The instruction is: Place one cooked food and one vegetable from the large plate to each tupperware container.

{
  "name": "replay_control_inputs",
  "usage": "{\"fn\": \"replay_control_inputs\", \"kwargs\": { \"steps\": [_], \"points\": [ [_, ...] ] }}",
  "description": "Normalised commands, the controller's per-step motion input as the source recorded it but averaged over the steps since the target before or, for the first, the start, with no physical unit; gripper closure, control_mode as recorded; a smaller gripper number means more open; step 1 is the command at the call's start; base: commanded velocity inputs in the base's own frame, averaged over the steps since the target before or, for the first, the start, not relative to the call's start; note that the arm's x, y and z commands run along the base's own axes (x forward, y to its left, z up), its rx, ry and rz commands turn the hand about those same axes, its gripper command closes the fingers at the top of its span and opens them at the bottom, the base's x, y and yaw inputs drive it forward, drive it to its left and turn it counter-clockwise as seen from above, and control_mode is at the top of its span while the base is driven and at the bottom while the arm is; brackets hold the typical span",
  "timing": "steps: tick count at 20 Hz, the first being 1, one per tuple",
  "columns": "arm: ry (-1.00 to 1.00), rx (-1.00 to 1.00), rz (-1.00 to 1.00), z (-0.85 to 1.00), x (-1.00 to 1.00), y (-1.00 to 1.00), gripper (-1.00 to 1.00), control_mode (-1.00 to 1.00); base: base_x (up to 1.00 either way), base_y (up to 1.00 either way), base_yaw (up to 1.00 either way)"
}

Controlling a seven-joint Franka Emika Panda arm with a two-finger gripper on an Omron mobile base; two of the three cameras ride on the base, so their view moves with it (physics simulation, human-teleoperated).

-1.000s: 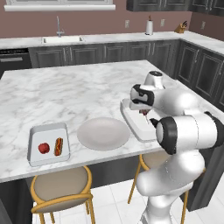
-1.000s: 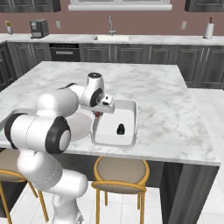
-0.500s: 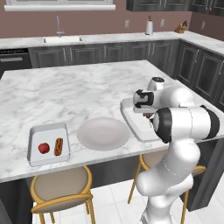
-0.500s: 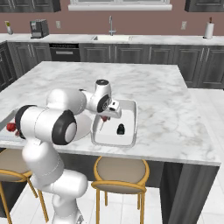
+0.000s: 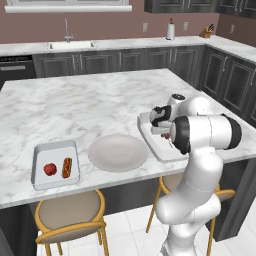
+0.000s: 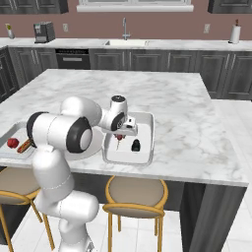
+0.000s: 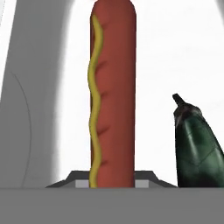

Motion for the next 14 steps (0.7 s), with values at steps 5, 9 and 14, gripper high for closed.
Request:
{"fn": "replay_control_inputs", "kwargs": {
  "steps": [5,9,14],
  "points": [
    [0.03,0.00,0.00,-0.06,0.14,0.18,1.00,-1.00,0.00,0.00,0.00],
    [0.03,0.00,0.00,-0.05,0.04,0.11,-1.00,-1.00,0.00,0.00,0.00],
    [0.00,0.00,0.00,0.00,0.00,-0.01,-1.00,-1.00,0.00,0.00,0.00]
  ]
}}
